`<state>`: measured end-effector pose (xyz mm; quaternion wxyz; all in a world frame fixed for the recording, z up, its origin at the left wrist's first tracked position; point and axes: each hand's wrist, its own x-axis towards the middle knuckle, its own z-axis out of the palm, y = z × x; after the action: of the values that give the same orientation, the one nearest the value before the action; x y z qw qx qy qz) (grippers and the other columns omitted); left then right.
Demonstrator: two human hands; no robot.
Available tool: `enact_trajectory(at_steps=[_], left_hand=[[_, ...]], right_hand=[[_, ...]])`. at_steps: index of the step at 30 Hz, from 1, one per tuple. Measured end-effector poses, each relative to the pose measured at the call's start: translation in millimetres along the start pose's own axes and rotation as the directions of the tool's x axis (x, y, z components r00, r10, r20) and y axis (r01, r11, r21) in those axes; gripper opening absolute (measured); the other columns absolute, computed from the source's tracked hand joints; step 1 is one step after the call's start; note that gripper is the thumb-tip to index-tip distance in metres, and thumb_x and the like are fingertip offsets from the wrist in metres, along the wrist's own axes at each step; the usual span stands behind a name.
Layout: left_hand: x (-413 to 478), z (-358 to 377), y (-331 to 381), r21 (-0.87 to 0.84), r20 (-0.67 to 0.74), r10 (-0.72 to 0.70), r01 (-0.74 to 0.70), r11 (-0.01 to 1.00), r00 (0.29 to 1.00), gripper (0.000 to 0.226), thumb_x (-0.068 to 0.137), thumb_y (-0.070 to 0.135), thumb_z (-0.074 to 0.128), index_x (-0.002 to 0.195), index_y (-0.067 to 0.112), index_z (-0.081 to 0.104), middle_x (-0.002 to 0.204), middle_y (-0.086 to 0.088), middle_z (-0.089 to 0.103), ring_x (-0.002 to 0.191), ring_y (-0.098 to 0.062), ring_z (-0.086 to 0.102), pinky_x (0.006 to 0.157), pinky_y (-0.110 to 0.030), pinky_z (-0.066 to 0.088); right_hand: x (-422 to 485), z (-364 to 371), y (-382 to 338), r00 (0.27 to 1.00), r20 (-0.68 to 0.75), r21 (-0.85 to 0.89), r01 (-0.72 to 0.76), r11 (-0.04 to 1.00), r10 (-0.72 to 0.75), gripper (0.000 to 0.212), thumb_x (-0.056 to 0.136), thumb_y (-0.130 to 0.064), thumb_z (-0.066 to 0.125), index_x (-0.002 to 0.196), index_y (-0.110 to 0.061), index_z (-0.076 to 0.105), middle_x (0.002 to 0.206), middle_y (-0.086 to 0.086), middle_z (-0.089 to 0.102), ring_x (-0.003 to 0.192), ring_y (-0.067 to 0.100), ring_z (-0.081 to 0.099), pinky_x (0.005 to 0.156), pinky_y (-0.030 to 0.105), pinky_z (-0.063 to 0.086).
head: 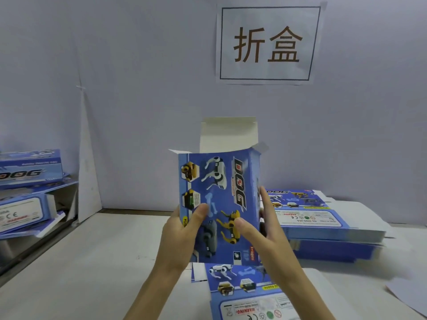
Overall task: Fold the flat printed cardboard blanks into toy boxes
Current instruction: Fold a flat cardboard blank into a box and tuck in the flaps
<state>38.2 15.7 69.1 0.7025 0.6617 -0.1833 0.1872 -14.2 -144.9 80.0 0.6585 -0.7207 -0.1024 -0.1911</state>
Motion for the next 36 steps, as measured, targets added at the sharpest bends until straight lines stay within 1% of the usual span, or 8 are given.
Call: enact_trajectory(at_steps=[5,10,19,22,24,27,31,36], left_hand=[[-3.2,4.3,0.1,-0.014,-0.107,0.002,-0.003,1.0,0.994,0.045,0.081,0.047,0.055,0.073,0.003,0.065,0.046,-0.004,0.057,0.041,-0.012,0.051,0.043,-0.019,0.043],[-3.5,6.0,2.9,-0.071,-0.033,-0.056,0.053,0.996,0.998,0.064,0.075,0.054,0.055,0.068,-0.009,0.059,0.049,-0.022,0.056,0.042,-0.025,0.055,0.045,-0.028,0.047],[-2.6,2.2,1.0,-0.021,-0.093,-0.05,0.049,0.999,0.994,0.048,0.076,0.05,0.056,0.062,0.005,0.061,0.045,-0.006,0.055,0.042,-0.014,0.053,0.043,-0.021,0.045],[-4.3,4.5,-0.1,0.012,-0.126,-0.011,0.013,1.0,0.992,0.054,0.077,0.049,0.055,0.07,-0.004,0.064,0.049,-0.009,0.058,0.046,-0.018,0.054,0.046,-0.025,0.046],[-3.6,3.1,2.1,-0.025,-0.119,-0.018,0.015,1.0,0.993,0.047,0.076,0.046,0.059,0.07,0.0,0.066,0.051,-0.005,0.062,0.047,-0.015,0.059,0.046,-0.02,0.047],[-3.1,0.8,5.6,-0.084,-0.043,-0.015,0.011,0.996,0.999,0.039,0.073,0.044,0.062,0.085,0.008,0.068,0.067,-0.001,0.072,0.062,-0.012,0.069,0.053,-0.015,0.051],[-5.6,4.5,7.6,-0.088,0.058,0.021,-0.016,0.996,0.998,0.046,0.075,0.042,0.062,0.114,0.017,0.061,0.097,0.003,0.074,0.09,-0.015,0.071,0.067,-0.02,0.056],[-8.9,9.6,5.8,-0.089,0.117,-0.012,0.022,0.996,0.993,0.06,0.077,0.049,0.066,0.129,0.023,0.052,0.108,0.005,0.071,0.099,-0.017,0.069,0.076,-0.033,0.059]], right_hand=[[-0.4,0.1,-0.1,0.999,-0.009,-0.013,0.036,0.999,-0.037,0.092,0.075,-0.051,0.073,0.145,-0.05,0.014,0.142,-0.037,0.026,0.138,-0.003,0.028,0.107,0.018,0.035],[-1.2,-2.1,-2.8,0.998,-0.004,-0.015,0.064,0.998,-0.064,0.085,0.075,-0.047,0.075,0.139,-0.053,0.02,0.15,-0.026,0.028,0.138,0.0,0.032,0.109,0.024,0.038],[-1.5,-1.5,-0.6,0.998,0.017,-0.04,0.06,0.997,-0.06,0.085,0.075,-0.05,0.073,0.139,-0.056,0.016,0.145,-0.034,0.025,0.139,-0.002,0.026,0.111,0.026,0.032],[-0.8,-1.5,0.4,0.999,0.002,-0.049,0.034,0.998,-0.034,0.082,0.074,-0.057,0.069,0.136,-0.056,0.016,0.136,-0.042,0.023,0.137,-0.004,0.023,0.107,0.02,0.03],[0.2,-4.1,2.1,1.0,0.005,-0.021,0.01,1.0,-0.01,0.093,0.069,-0.058,0.072,0.142,-0.053,0.014,0.144,-0.03,0.03,0.135,-0.004,0.033,0.108,0.026,0.038],[0.5,-3.3,1.2,1.0,0.027,-0.043,-0.007,0.999,0.008,0.101,0.063,-0.062,0.072,0.145,-0.05,0.015,0.129,-0.029,0.048,0.114,-0.012,0.052,0.088,0.013,0.048],[1.4,-4.3,5.5,1.0,0.027,-0.027,0.013,1.0,-0.012,0.071,0.077,-0.044,0.067,0.14,-0.034,0.037,0.104,-0.027,0.067,0.096,-0.003,0.066,0.068,0.014,0.053],[-0.4,-4.1,2.6,0.999,0.025,-0.034,0.034,0.999,-0.033,0.062,0.081,-0.041,0.06,0.138,-0.024,0.043,0.102,-0.025,0.067,0.093,-0.006,0.065,0.065,0.009,0.051]])
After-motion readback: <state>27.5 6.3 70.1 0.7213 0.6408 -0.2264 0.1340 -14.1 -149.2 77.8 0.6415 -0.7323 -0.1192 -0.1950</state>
